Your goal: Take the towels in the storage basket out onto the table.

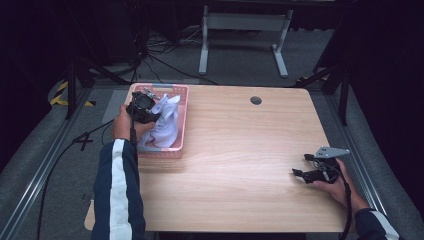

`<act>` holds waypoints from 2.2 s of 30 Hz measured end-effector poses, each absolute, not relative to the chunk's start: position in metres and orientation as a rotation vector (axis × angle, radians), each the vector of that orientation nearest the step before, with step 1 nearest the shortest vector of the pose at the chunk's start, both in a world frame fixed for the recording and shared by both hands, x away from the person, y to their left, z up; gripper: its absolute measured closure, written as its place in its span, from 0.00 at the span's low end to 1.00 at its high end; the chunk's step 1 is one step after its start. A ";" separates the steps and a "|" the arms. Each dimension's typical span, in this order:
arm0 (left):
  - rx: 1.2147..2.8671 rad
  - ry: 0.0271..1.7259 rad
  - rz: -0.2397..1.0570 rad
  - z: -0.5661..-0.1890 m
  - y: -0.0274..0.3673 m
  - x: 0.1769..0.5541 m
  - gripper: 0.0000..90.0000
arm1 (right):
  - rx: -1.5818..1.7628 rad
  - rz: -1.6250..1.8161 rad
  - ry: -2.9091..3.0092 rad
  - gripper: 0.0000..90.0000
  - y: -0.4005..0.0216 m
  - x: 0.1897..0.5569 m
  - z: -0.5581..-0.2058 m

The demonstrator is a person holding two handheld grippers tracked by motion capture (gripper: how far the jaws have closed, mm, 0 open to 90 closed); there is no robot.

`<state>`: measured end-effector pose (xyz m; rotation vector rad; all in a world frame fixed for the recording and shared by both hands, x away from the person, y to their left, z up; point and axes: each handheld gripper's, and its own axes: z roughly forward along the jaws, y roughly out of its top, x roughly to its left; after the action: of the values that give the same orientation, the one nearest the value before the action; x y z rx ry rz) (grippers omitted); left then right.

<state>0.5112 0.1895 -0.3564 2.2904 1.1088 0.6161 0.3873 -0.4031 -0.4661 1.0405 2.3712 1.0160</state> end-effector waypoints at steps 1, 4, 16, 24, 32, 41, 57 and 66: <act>2.285 1.105 0.645 -0.349 0.190 0.508 0.73 | 1.041 1.016 2.371 0.17 -0.403 0.387 -0.466; 2.277 1.074 0.698 -0.328 0.191 0.502 0.73 | 1.041 1.016 2.371 0.17 -0.403 0.387 -0.466; 2.175 1.063 0.804 -0.265 0.201 0.489 0.74 | 1.042 1.016 2.370 0.17 -0.403 0.387 -0.466; 2.140 0.980 0.874 -0.216 0.188 0.478 0.74 | 1.040 1.013 2.370 0.17 -0.403 0.387 -0.466; 2.161 0.849 0.838 -0.198 0.150 0.475 0.74 | 1.044 1.013 2.370 0.17 -0.403 0.387 -0.466; 2.174 0.667 0.781 -0.179 0.084 0.475 0.74 | 1.041 1.011 2.370 0.17 -0.403 0.387 -0.466; 2.287 0.316 0.399 -0.241 -0.080 0.472 0.72 | 1.041 1.011 2.371 0.17 -0.403 0.386 -0.466; 2.416 0.396 0.164 -0.347 -0.118 0.479 0.33 | 1.044 1.012 2.370 0.17 -0.403 0.386 -0.466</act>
<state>0.4785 -0.1176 -0.3466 2.4160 0.3958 0.1642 0.3861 -0.4033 -0.4660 1.0439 2.3705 1.0120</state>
